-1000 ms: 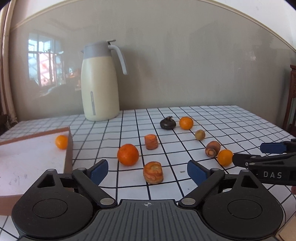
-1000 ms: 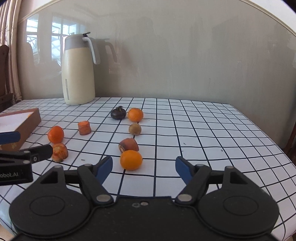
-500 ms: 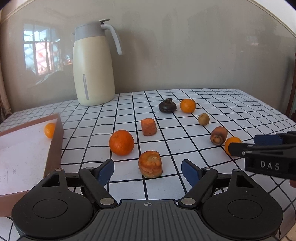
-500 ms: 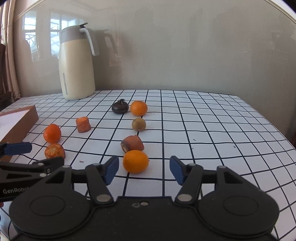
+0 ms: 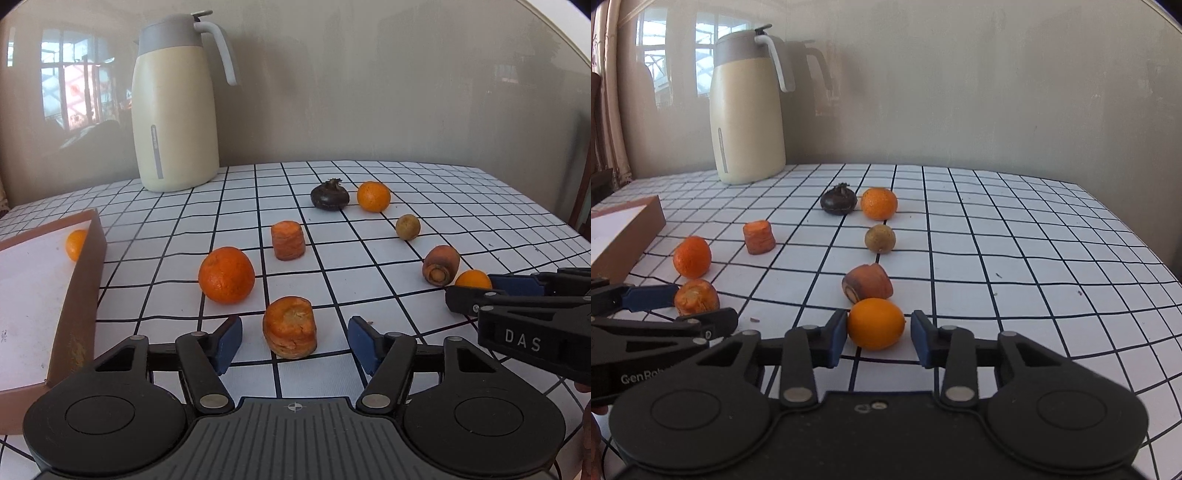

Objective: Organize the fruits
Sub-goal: 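Close the left tool on the round carrot piece, then carry the carrot piece with the left tool over the tray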

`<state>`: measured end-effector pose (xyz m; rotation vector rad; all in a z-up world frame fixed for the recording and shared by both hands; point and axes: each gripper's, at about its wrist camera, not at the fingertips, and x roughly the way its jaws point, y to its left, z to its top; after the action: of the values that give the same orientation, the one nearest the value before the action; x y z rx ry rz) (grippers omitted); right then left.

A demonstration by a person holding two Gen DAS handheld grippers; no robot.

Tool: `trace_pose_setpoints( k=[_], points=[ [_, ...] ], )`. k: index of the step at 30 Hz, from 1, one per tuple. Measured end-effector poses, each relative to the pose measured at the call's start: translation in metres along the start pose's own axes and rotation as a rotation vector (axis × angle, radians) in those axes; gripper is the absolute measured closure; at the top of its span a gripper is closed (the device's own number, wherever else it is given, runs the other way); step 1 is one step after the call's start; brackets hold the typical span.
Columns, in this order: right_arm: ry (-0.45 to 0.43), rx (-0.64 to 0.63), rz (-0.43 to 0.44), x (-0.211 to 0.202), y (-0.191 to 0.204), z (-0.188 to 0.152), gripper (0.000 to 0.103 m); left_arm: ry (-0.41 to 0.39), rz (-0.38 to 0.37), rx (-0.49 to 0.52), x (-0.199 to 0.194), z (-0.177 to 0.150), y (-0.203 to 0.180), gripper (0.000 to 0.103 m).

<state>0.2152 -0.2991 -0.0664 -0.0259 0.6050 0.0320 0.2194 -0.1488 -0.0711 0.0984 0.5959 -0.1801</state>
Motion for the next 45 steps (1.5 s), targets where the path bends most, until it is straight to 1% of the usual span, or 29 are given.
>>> trace_pose_setpoints(
  k=[3,4,5,6,8,18,24,28,33,45],
  points=[
    [0.002,-0.002,0.002,0.001,0.001,-0.001,0.077,-0.001,0.004,0.000,0.000,0.000,-0.001,0.039],
    [0.003,-0.003,0.001,0.001,0.001,0.000,0.077,-0.002,0.001,-0.002,0.000,0.000,-0.001,0.043],
    [0.003,-0.006,0.000,0.001,0.002,0.000,0.077,-0.006,-0.004,-0.003,0.000,0.000,-0.001,0.053],
    [0.003,-0.008,-0.001,0.001,0.002,0.000,0.078,-0.008,-0.008,-0.001,0.000,0.001,-0.002,0.058],
    [0.002,-0.009,0.002,0.001,0.001,0.000,0.078,-0.012,-0.018,0.003,0.000,0.001,-0.003,0.072],
    [-0.014,-0.009,-0.013,-0.007,-0.003,-0.003,0.078,-0.026,-0.025,-0.004,-0.007,-0.001,0.001,0.072],
    [-0.057,-0.032,-0.033,-0.019,0.001,-0.001,0.078,-0.048,-0.027,-0.001,-0.018,-0.001,0.005,0.072],
    [-0.081,-0.037,-0.036,-0.027,0.005,0.002,0.078,-0.078,-0.027,-0.005,-0.032,0.002,0.012,0.072],
    [-0.107,-0.048,-0.021,-0.038,0.015,0.007,0.078,-0.106,-0.019,-0.006,-0.051,0.004,0.023,0.072],
    [-0.172,-0.091,0.047,-0.058,0.058,0.021,0.078,-0.164,0.026,-0.030,-0.087,0.007,0.059,0.072]
  ],
)
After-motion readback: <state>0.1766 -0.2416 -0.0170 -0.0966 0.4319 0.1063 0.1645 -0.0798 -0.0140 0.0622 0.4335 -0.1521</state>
